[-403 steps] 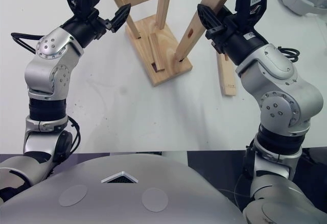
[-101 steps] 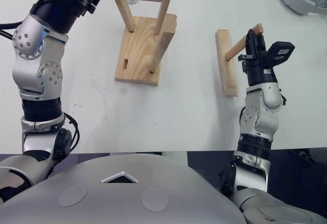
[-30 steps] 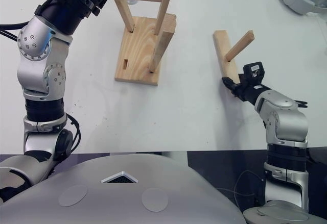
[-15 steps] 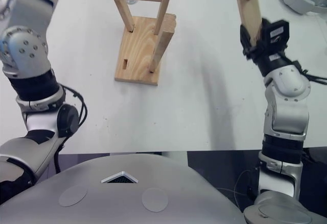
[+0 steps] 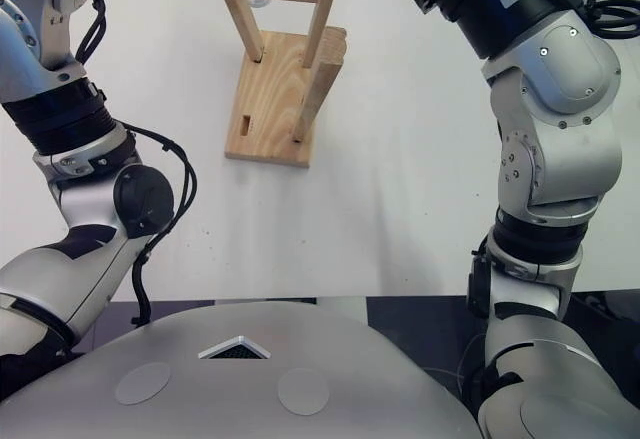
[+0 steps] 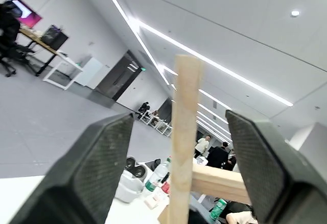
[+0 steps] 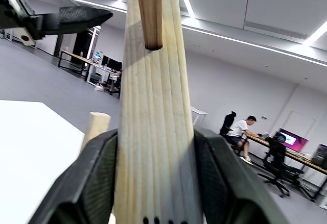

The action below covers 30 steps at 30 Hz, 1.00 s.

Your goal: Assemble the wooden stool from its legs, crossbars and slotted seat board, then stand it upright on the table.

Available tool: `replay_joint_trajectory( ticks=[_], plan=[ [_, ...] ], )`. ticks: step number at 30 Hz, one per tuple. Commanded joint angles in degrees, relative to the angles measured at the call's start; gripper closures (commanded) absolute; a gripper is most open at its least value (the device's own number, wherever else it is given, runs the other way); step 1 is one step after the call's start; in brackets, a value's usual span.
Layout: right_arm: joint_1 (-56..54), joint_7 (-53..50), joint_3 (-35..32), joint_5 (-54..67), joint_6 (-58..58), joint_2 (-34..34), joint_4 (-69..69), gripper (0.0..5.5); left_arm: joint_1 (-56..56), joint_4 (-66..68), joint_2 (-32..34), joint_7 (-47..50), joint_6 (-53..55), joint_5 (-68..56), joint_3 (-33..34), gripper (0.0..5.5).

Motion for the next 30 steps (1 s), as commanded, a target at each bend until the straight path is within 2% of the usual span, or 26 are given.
replay_joint_trajectory(
  ticks=[1,5,18,26,27,30],
  plan=[
    [0.4,2.8,0.7,2.3,1.3,-0.4,-2.3,3.44,-0.6,-1.0,0.7,1.8,-0.7,-2.8,-0.6,2.20],
    [0.9,4.4,0.8,3.7,1.8,-0.4,-4.0,3.44,0.0,-0.6,1.1,2.6,-1.4,-3.5,-1.5,2.20],
    [1.7,6.2,0.7,1.7,1.1,-1.7,-3.0,3.44,1.8,-1.7,2.4,2.5,-3.5,-4.1,-2.8,4.41],
    [2.0,6.9,1.1,0.8,0.9,-1.7,-1.1,3.44,2.7,-1.7,3.7,4.0,-4.4,-6.0,-1.8,4.44],
    [2.2,6.6,1.3,0.3,0.9,-1.9,-1.0,3.07,2.8,-1.7,4.0,4.5,-4.5,-5.9,-1.6,4.44],
    [2.5,5.6,1.6,-1.6,1.0,-2.1,-1.1,2.49,3.2,-2.4,5.1,6.1,-5.1,-5.7,-1.0,4.46]
  ],
)
